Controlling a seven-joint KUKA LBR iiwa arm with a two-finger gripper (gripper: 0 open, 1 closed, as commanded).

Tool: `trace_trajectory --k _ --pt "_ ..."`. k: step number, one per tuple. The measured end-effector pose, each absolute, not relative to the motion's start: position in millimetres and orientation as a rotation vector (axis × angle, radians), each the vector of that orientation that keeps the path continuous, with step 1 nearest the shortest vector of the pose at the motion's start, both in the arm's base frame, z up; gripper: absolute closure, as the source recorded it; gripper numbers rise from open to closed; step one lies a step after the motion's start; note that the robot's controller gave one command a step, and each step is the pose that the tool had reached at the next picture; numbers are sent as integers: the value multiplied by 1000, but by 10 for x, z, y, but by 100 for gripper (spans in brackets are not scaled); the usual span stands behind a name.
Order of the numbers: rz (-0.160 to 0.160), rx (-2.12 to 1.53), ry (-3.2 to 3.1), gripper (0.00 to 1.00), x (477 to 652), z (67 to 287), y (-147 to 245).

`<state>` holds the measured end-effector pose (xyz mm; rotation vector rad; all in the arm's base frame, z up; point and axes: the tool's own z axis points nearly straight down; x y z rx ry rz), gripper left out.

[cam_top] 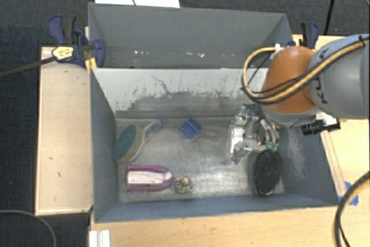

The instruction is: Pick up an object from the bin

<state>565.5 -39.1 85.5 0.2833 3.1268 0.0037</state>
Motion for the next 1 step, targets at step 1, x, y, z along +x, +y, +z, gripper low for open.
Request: trace_trajectory --k 1 --pt "-1 250 3124 100 5717 1026 -446"
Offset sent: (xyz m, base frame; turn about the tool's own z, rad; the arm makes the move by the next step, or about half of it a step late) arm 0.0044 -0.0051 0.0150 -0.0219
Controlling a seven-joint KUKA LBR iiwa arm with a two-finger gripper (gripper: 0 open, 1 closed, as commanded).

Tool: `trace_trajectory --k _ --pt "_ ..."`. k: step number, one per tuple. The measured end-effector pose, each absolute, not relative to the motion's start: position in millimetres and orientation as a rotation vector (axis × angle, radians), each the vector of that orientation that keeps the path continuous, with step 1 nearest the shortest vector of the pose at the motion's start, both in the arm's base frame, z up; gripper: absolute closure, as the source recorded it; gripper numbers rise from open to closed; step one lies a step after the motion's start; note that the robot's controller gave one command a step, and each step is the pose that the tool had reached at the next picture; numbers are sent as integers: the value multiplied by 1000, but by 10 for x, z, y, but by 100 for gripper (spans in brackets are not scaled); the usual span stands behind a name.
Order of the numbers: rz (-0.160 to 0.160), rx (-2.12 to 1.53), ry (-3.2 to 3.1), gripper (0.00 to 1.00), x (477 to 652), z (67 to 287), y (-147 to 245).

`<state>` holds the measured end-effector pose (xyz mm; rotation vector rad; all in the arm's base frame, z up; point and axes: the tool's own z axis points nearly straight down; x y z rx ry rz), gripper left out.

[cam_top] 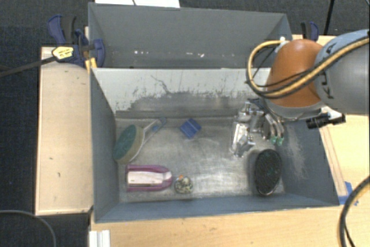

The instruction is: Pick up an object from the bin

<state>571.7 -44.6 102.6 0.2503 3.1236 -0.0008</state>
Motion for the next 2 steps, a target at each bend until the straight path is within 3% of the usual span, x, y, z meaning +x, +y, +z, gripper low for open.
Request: trace_trajectory --k 1,2 --pt "-1 222 3126 100 5752 1165 -433" --pt "-1 198 3123 100 5872 2295 -544"
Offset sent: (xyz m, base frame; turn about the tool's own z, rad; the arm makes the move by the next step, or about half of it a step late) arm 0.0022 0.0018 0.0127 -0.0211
